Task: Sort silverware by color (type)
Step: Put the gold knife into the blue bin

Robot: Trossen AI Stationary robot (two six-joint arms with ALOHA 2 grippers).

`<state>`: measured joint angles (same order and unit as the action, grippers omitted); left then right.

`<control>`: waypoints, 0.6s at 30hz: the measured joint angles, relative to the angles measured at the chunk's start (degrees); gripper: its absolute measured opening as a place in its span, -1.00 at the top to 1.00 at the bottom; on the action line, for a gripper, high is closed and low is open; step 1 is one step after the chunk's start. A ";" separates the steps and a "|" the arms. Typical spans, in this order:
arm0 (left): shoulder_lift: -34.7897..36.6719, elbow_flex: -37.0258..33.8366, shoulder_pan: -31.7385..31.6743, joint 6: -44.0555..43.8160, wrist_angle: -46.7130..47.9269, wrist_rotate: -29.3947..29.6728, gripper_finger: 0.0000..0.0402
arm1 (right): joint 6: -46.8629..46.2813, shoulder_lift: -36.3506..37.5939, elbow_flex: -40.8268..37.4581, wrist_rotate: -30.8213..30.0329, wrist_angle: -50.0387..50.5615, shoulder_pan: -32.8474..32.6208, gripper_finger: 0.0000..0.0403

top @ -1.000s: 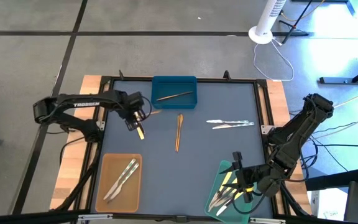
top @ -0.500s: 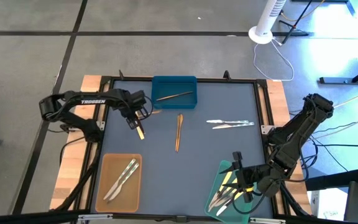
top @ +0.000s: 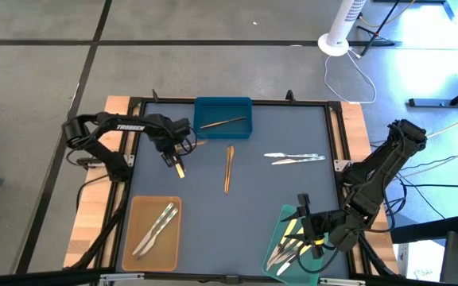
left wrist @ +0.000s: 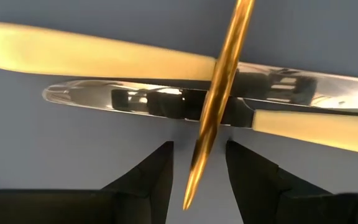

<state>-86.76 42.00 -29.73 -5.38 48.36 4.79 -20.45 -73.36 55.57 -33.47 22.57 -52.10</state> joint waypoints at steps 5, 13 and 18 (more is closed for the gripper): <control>-1.16 0.22 0.02 -0.01 0.07 -0.01 0.29 | 0.00 0.02 0.00 0.00 0.04 0.00 0.01; -1.18 0.15 0.02 -0.05 0.04 0.11 0.29 | 0.00 0.01 0.00 0.00 0.07 0.00 0.01; -1.21 0.11 0.04 -0.10 0.04 0.15 0.29 | 0.00 0.01 0.00 0.01 0.07 0.00 0.01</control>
<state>-87.96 42.11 -29.69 -5.48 48.40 4.94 -20.45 -73.35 55.57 -33.47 22.63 -52.10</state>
